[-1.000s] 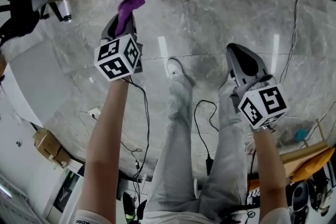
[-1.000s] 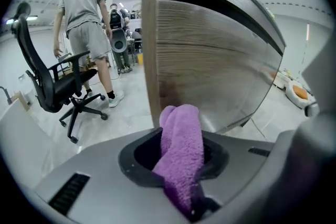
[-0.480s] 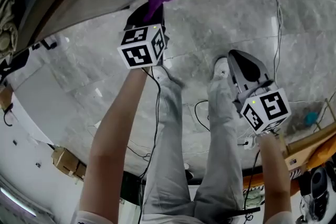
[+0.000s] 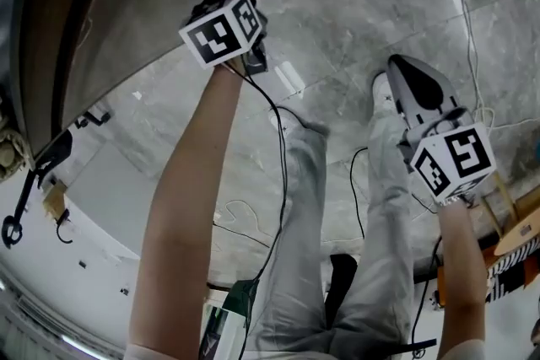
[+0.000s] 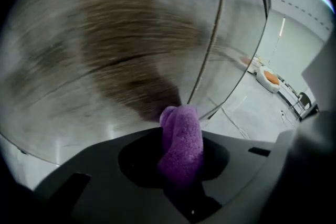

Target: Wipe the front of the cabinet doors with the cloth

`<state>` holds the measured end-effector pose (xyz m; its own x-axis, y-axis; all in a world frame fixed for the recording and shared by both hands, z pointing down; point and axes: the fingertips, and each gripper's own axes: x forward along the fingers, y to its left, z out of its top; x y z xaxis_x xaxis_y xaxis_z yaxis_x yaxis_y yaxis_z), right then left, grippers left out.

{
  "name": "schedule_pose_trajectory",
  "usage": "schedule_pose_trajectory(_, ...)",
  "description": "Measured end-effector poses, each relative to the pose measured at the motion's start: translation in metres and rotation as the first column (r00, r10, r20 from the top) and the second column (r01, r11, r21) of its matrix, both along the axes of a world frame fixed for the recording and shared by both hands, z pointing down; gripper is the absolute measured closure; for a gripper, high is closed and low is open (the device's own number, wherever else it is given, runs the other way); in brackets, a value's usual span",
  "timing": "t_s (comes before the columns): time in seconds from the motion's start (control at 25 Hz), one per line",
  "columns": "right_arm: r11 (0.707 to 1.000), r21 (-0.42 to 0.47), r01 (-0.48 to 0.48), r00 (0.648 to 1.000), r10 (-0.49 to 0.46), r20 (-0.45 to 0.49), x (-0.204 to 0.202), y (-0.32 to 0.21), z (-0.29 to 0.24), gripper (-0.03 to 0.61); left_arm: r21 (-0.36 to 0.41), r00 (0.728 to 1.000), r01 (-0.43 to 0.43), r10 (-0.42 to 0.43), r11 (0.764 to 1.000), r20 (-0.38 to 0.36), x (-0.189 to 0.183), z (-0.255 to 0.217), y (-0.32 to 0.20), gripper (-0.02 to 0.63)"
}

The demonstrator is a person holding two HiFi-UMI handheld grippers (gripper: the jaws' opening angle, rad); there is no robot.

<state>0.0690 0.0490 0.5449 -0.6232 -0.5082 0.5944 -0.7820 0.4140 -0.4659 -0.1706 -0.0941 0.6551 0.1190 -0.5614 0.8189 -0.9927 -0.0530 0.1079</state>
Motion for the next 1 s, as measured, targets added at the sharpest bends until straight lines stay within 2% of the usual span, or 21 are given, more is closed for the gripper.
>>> schedule_pose_trajectory(0.08, 1.000, -0.007, -0.007, 1.000, 0.007, -0.002, -0.008, 0.005, 0.001, 0.552, -0.015, 1.000, 0.027, -0.027, 1.000, -0.010, -0.019, 0.004, 0.006, 0.522)
schedule_pose_trajectory(0.24, 1.000, -0.022, 0.001, 1.000, -0.001, -0.008, -0.035, 0.017, 0.003, 0.552, -0.065, 0.999, 0.031, -0.030, 0.997, 0.021, -0.066, 0.012, 0.032, 0.522)
schedule_pose_trajectory(0.4, 0.998, -0.013, 0.056, 0.998, -0.056, -0.002, -0.074, 0.018, 0.001, 0.552, -0.105, 0.995, 0.000, 0.010, 0.994, 0.101, -0.130, 0.018, 0.063, 0.522)
schedule_pose_trajectory(0.52, 0.996, 0.004, 0.091, 0.996, -0.091, 0.008, -0.101, 0.013, -0.003, 0.552, -0.135, 0.990, 0.014, 0.005, 0.991, 0.142, -0.174, 0.023, 0.087, 0.522)
schedule_pose_trajectory(0.84, 0.988, 0.017, 0.155, 0.988, -0.155, 0.016, -0.144, 0.014, -0.004, 0.552, -0.176, 0.962, 0.192, -0.150, 0.965, 0.228, -0.268, 0.024, 0.143, 0.522)
schedule_pose_trajectory(1.0, 0.983, 0.003, 0.185, 0.982, -0.185, 0.027, -0.147, 0.024, -0.004, 0.552, -0.151, 0.927, 0.344, -0.310, 0.927, 0.212, -0.290, 0.013, 0.160, 0.522)
